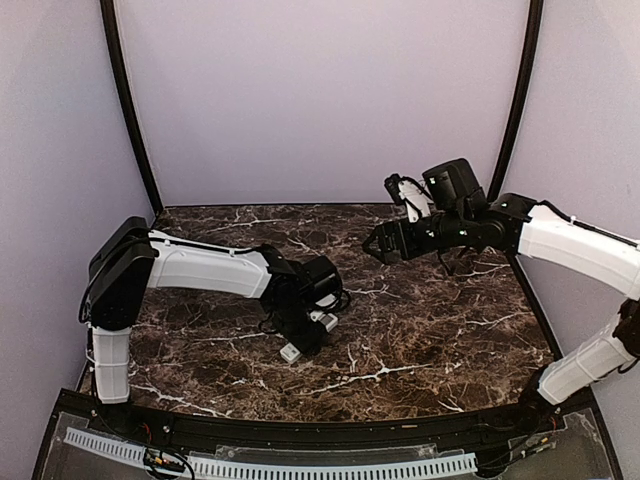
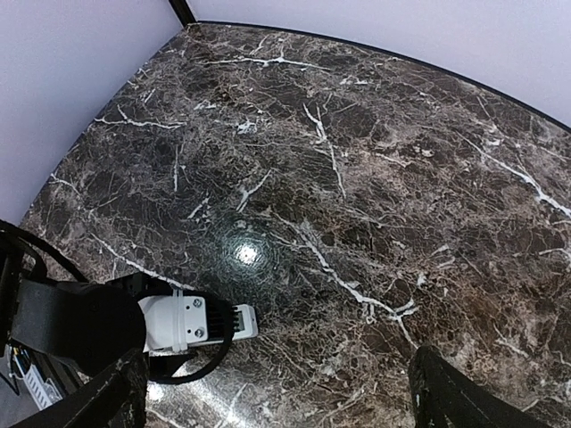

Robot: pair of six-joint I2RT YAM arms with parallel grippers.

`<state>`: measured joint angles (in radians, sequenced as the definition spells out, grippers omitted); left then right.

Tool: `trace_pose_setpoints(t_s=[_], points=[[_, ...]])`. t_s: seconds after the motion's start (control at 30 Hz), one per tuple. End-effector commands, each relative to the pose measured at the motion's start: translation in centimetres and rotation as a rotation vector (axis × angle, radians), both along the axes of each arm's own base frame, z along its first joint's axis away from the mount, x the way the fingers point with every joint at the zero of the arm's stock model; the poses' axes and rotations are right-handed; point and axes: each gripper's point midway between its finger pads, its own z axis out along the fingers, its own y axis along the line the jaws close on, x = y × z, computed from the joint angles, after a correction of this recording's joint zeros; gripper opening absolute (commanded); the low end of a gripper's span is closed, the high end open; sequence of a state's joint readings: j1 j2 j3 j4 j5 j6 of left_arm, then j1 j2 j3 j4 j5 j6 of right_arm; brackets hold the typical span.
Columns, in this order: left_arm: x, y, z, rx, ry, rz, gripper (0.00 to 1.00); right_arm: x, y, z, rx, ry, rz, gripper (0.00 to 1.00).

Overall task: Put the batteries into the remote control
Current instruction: Place the remote control at the center of the board, then reset both arms

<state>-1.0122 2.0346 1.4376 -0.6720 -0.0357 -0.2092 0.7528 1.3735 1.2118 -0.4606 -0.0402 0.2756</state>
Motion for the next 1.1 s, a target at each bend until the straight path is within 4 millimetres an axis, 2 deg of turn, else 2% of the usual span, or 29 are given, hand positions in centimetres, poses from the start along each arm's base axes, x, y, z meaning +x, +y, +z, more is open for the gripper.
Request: trace_pose_setpoints(t_s=[0.0,0.1,0.2,0.23,0.27,0.3,0.33,0.37,0.4,0.43,0.47,0.5,0.53,0.57,0.6,0.63,0.67,0.7,0.73,0.77,0.8,0.83,0.87,0.9,0.93,0.97,1.07], points=[[-1.7,0.9,-0.7,0.049,0.091,-0.033,0.75,0.6,-0.3,0.7,0.025,0.009,-0.019,0.99],[-0.9,-0.1,1.3,-0.002,0.049,-0.03,0.89,1.1,-1.0,0.7,0.032,0.018,-0.042,0.99],[0.7,-1.1,4.8,-0.081,-0.061,-0.025,0.92,2.0,-2.7,0.2,0.04,0.027,-0.091,0.99],[1.6,-1.7,7.3,-0.145,-0.132,-0.025,0.93,2.4,-3.3,0.0,0.051,0.035,-0.102,0.99],[1.9,-1.6,8.2,-0.169,-0.166,-0.023,0.98,2.9,-4.1,-0.3,0.065,0.044,-0.118,0.99],[3.3,-2.1,11.6,-0.262,-0.262,-0.004,0.98,3.3,-4.9,-0.6,0.077,0.053,-0.135,0.98],[3.6,-1.4,11.9,-0.281,-0.29,0.013,0.99,3.8,-5.8,-1.0,0.089,0.06,-0.153,0.99],[5.5,-1.0,15.8,-0.398,-0.386,0.078,0.99,4.4,-6.9,-1.4,0.098,0.065,-0.177,0.99],[5.9,0.7,17.4,-0.447,-0.426,0.124,0.99,4.9,-8.0,-1.9,0.108,0.069,-0.199,0.99],[8.7,2.5,19.1,-0.525,-0.488,0.246,0.99,5.5,-9.4,-2.3,0.121,0.072,-0.229,0.99],[9.0,5.1,19.5,-0.551,-0.513,0.317,0.99,6.0,-10.8,-2.8,0.138,0.076,-0.259,0.99],[11.7,8.4,20.4,-0.606,-0.552,0.48,0.99,6.4,-12.3,-3.1,0.163,0.077,-0.29,0.99],[13.0,13.0,20.0,-0.608,-0.578,0.617,0.99,6.8,-14.0,-3.5,0.183,0.076,-0.327,0.99],[13.2,15.7,18.4,-0.614,-0.57,0.739,0.99,6.9,-15.5,-3.7,0.205,0.069,-0.356,0.99],[14.0,19.4,19.3,-0.63,-0.618,0.85,0.99,7.2,-17.2,-3.9,0.225,0.059,-0.394,0.99],[13.7,22.0,17.8,-0.597,-0.648,0.946,0.99,7.2,-18.8,-4.4,0.239,0.052,-0.43,0.99],[13.6,24.5,18.6,-0.594,-0.707,1.014,0.99,7.2,-20.2,-4.6,0.248,0.035,-0.464,0.99],[13.0,27.1,17.3,-0.52,-0.765,1.088,0.99,7.2,-21.6,-5.0,0.251,0.02,-0.5,0.99],[12.5,28.7,17.9,-0.506,-0.816,1.13,0.99,7.1,-22.6,-5.3,0.245,0.004,-0.533,0.99],[11.6,30.8,16.9,-0.428,-0.876,1.187,0.99,7.1,-24.0,-5.5,0.232,-0.012,-0.574,0.99],[11.0,32.7,17.5,-0.392,-0.953,1.247,0.99,7.0,-24.9,-5.8,0.215,-0.024,-0.607,0.99],[10.1,33.7,16.2,-0.347,-0.964,1.27,0.99,6.9,-25.7,-6.1,0.196,-0.034,-0.637,0.99],[9.5,35.2,16.6,-0.324,-1.019,1.319,0.99,6.8,-26.3,-6.3,0.182,-0.047,-0.658,0.99],[8.8,36.0,15.5,-0.289,-1.029,1.333,0.99,6.7,-26.7,-6.5,0.172,-0.059,-0.676,0.99],[8.4,37.1,15.9,-0.287,-1.064,1.367,0.99,6.4,-26.9,-7.0,0.168,-0.062,-0.683,0.99],[8.0,37.5,15.3,-0.281,-1.056,1.379,0.99,6.3,-27.0,-7.1,0.17,-0.074,-0.684,0.99],[7.3,39.0,16.2,-0.271,-1.119,1.404,0.99,5.9,-27.0,-7.2,0.18,-0.09,-0.68,0.99]])
